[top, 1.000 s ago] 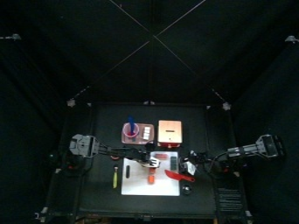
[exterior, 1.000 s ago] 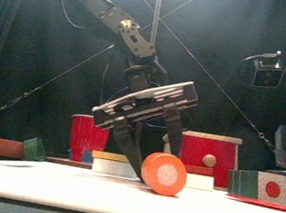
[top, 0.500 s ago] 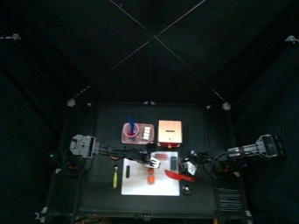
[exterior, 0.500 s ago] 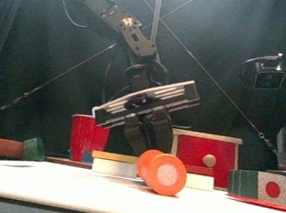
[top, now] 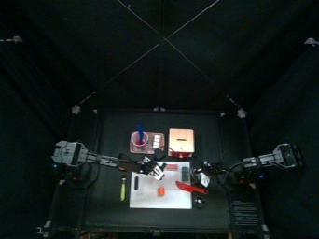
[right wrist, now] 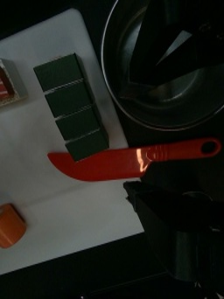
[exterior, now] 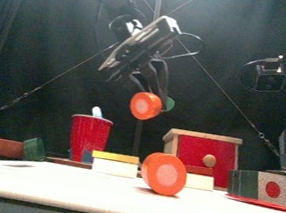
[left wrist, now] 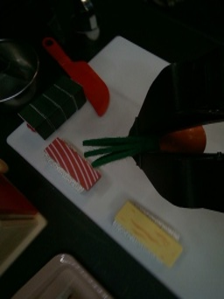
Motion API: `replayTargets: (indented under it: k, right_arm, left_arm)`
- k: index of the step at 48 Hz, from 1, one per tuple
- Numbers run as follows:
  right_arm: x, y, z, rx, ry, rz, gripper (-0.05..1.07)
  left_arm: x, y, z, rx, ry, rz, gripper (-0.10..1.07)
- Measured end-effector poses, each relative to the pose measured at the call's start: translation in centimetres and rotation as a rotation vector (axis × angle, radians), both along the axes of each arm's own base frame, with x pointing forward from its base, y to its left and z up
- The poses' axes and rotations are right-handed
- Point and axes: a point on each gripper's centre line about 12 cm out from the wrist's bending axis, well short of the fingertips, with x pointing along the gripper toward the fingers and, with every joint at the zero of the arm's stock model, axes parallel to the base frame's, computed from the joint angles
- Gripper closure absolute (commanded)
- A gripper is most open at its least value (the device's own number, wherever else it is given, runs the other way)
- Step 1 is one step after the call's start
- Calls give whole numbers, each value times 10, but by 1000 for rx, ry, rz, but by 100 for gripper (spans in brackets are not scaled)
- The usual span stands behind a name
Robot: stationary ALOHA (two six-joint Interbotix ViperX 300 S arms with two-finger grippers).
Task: Move the carrot top into the soy sauce container
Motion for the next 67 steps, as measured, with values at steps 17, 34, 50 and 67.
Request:
replayTargets:
  k: [17, 34, 50, 67]
  right_arm:
    - [2, -1, 15, 30, -63, -26, -2]
    - [12, -3, 32, 59, -127, -66, -2]
    - [14, -4, 33, 92, -137, -98, -2]
    - [14, -4, 33, 91, -136, -97, -2]
  left_arm:
    - [-78, 8, 5, 102, -86, -122, 44]
    - [-159, 15, 19, 229, -250, -268, 44]
    - [-222, 34, -21, 227, -293, -254, 44]
    - [-228, 45, -25, 270, -339, -274, 54]
